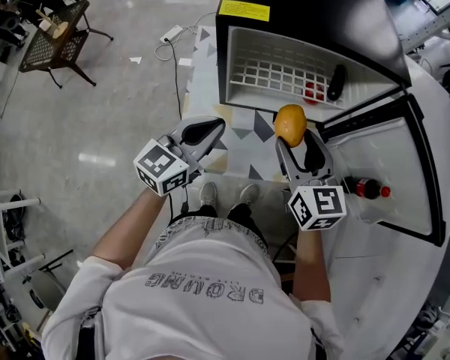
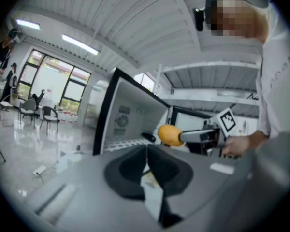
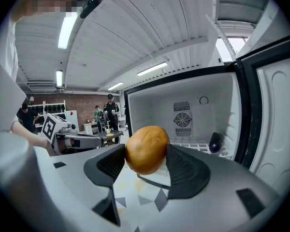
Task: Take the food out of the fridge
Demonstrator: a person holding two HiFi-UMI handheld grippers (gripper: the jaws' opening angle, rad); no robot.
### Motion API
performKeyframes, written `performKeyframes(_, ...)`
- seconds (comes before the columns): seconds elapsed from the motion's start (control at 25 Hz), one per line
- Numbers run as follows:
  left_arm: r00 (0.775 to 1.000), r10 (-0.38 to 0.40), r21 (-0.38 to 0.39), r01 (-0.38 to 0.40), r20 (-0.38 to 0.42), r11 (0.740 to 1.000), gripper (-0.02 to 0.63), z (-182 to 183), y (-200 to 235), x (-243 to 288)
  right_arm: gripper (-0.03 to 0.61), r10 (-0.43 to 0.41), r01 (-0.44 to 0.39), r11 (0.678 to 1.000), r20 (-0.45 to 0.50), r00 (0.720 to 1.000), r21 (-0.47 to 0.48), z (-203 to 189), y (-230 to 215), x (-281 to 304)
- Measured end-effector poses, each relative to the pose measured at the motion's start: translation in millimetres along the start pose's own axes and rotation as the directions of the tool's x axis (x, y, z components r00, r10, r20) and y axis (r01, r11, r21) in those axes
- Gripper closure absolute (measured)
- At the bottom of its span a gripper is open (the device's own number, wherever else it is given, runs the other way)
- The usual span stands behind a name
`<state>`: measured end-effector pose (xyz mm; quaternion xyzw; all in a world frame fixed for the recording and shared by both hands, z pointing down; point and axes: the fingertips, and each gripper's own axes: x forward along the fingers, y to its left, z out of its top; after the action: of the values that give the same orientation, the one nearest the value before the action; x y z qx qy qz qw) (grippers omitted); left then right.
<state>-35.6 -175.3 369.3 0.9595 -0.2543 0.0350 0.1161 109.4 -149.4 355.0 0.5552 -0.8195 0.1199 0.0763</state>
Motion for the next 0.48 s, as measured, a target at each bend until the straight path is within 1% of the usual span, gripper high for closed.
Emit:
performKeyframes(0.24, 1.0, -0.006, 0.009, 0.005, 0.008, 1.0, 0.604, 9, 2, 4, 0.324, 0.011, -0.011, 1.0, 0.014, 1.0, -0.003, 11, -1, 2)
performKeyframes(0.48, 1.0, -0.015, 0.015, 0.015, 0.013, 1.0, 0.604, 15, 3, 10, 0.325, 0.015, -0.015, 1.0, 0.007, 1.0, -0.017, 15, -5, 7)
